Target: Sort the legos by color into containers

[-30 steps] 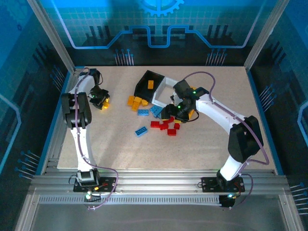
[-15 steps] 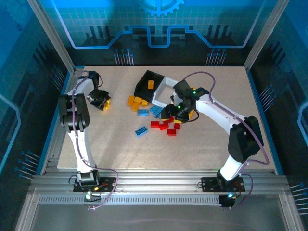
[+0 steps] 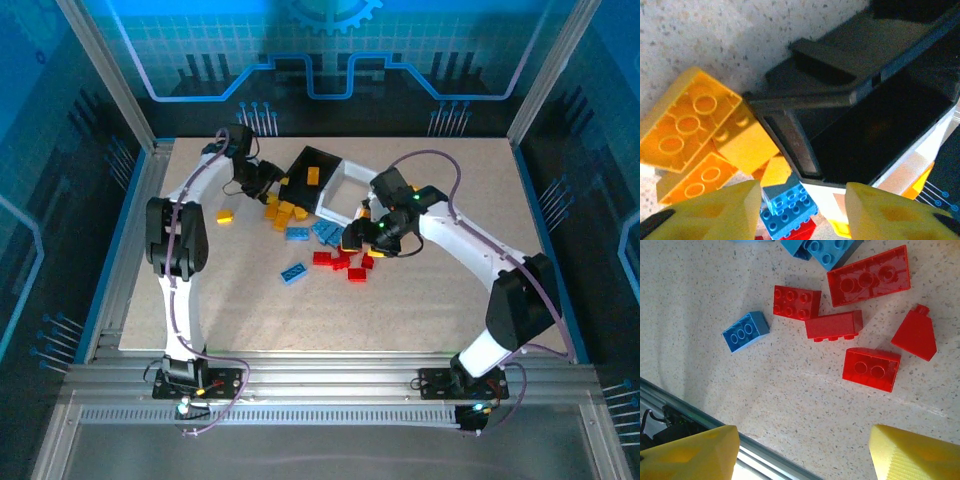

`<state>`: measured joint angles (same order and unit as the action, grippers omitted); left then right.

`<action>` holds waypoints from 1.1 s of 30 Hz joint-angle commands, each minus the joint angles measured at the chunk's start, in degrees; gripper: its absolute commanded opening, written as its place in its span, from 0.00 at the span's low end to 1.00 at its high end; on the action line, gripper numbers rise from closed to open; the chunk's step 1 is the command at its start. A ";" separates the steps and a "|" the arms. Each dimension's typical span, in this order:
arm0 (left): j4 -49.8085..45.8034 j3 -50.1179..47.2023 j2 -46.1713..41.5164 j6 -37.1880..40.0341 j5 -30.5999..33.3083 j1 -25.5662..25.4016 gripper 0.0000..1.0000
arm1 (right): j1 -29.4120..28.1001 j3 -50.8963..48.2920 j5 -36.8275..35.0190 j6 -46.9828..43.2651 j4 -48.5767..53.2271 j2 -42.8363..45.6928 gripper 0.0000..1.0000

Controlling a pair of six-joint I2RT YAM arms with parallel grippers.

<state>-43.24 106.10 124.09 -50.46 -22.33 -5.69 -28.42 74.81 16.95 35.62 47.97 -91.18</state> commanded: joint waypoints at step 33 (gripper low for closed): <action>-23.20 13.90 14.64 35.00 26.86 9.65 0.73 | -3.59 7.64 -0.99 0.24 5.58 -6.76 0.72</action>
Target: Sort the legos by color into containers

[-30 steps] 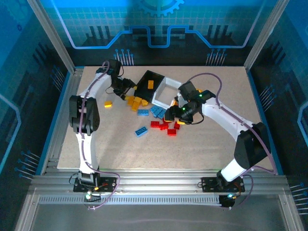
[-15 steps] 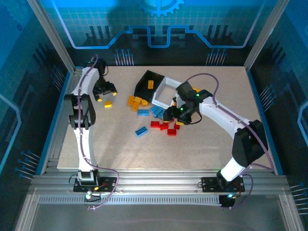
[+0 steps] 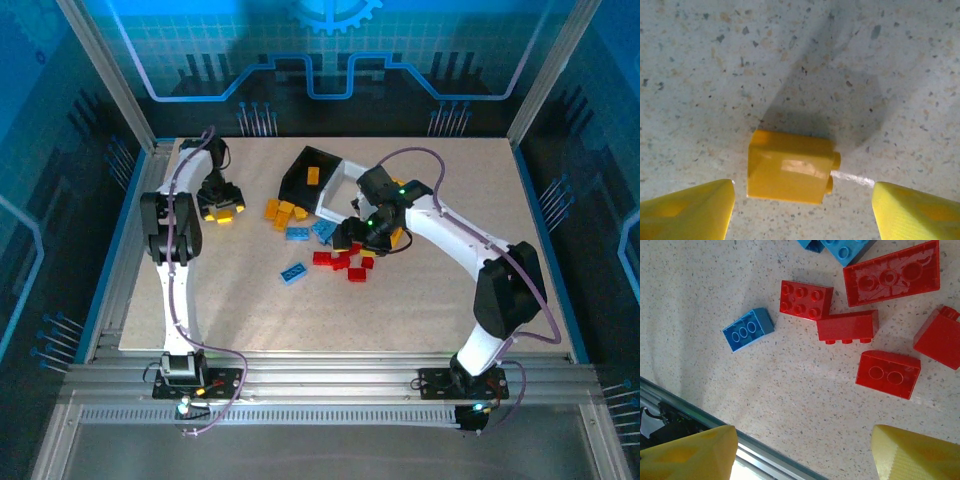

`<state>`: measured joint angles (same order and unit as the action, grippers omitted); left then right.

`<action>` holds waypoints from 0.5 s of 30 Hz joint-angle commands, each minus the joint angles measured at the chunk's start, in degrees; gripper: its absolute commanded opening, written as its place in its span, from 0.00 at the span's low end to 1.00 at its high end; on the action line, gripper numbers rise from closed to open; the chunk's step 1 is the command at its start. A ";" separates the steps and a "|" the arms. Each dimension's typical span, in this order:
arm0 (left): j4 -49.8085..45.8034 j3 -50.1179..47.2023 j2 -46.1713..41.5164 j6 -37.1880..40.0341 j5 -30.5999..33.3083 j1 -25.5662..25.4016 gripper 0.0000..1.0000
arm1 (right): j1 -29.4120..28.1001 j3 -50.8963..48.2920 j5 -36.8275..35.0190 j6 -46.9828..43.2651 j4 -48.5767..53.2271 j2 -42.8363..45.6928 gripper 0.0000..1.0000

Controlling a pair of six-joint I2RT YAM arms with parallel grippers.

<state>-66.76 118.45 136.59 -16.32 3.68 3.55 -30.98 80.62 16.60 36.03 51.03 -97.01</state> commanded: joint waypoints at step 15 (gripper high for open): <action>1.99 1.20 4.47 0.67 0.89 1.63 0.53 | -2.06 3.45 -1.67 -0.08 4.21 -2.41 0.70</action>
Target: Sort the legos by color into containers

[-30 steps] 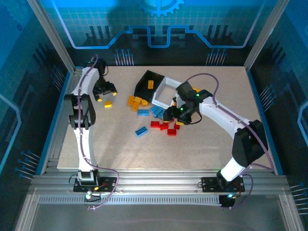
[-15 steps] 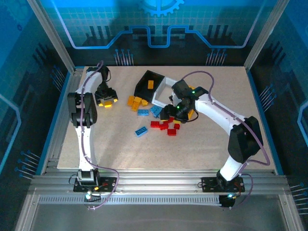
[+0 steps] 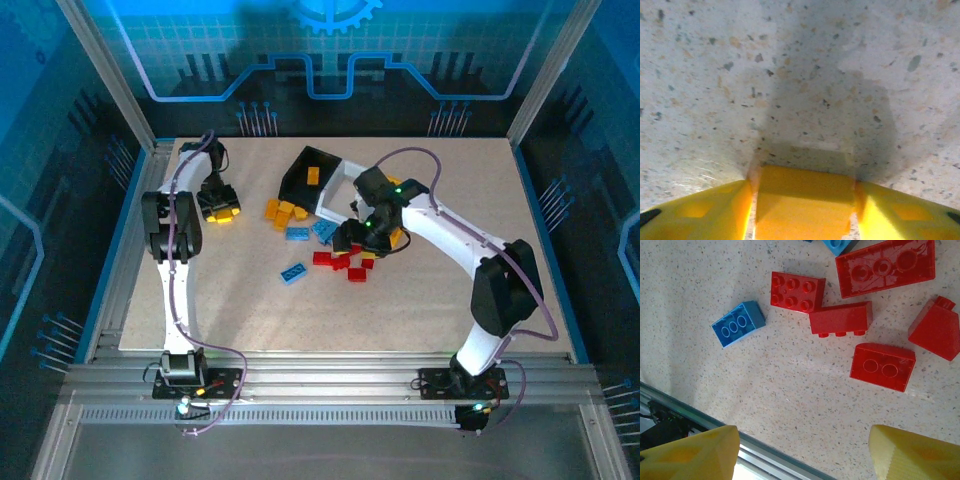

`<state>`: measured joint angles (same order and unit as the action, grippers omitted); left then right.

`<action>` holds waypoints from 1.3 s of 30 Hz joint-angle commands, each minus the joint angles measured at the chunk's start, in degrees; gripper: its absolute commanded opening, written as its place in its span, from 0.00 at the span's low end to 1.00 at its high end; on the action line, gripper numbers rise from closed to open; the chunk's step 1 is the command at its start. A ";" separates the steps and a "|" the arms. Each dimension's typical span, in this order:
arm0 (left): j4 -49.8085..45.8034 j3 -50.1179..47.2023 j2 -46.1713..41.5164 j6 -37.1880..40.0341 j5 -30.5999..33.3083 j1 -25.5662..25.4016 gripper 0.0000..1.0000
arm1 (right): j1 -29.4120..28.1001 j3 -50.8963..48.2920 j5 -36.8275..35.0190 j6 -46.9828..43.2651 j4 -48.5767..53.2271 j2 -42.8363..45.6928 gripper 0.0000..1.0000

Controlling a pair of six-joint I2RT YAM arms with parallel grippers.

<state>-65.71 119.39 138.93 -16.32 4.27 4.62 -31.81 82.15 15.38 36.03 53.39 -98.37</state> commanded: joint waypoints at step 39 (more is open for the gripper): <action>18.74 20.06 4.64 -35.76 -26.16 -17.67 0.48 | 6.86 -12.08 -1.83 -1.36 -0.87 18.40 0.70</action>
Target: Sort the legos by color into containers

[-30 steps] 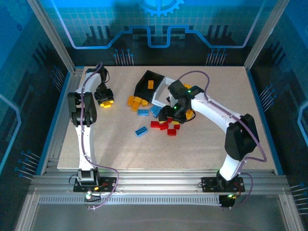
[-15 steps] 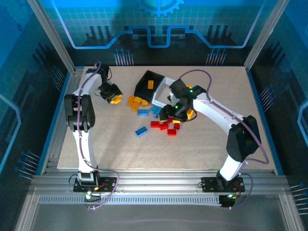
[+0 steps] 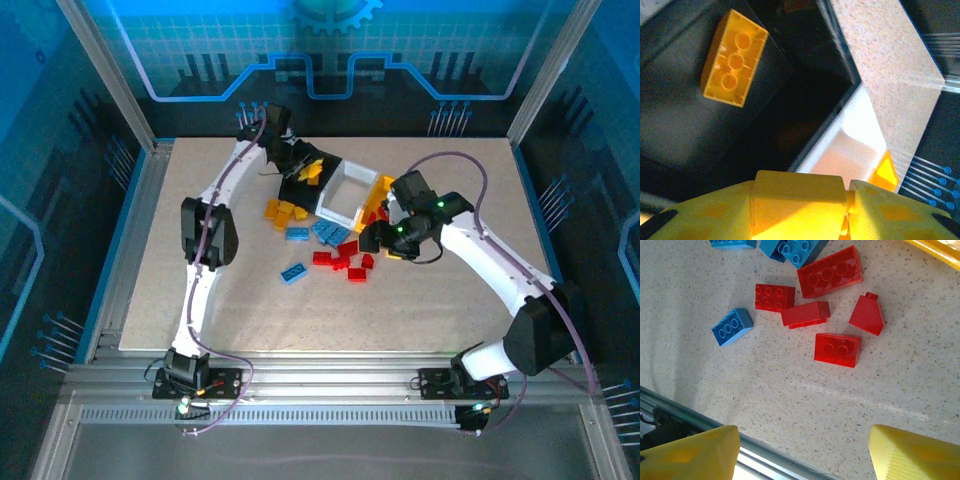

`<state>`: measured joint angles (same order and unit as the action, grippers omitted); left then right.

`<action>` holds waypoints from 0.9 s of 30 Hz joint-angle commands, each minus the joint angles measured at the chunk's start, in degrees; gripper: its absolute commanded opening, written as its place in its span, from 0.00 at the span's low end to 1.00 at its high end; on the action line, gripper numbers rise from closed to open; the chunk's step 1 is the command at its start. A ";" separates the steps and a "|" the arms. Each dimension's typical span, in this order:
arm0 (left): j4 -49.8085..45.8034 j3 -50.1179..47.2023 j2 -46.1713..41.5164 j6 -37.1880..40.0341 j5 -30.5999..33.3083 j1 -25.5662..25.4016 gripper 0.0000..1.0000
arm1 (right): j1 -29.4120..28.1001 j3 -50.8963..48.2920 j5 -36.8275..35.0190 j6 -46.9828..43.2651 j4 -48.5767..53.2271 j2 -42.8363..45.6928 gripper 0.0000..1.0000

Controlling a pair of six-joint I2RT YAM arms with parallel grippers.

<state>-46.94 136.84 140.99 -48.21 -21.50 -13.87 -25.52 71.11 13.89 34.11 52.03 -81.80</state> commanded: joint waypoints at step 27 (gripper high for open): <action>-17.66 -25.77 -22.52 28.49 20.47 0.27 0.68 | 0.50 -3.62 4.92 -0.36 -3.69 -0.27 0.71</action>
<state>-62.67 116.88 118.15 -26.24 -4.01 -13.19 -24.95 67.81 17.12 34.06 49.01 -80.97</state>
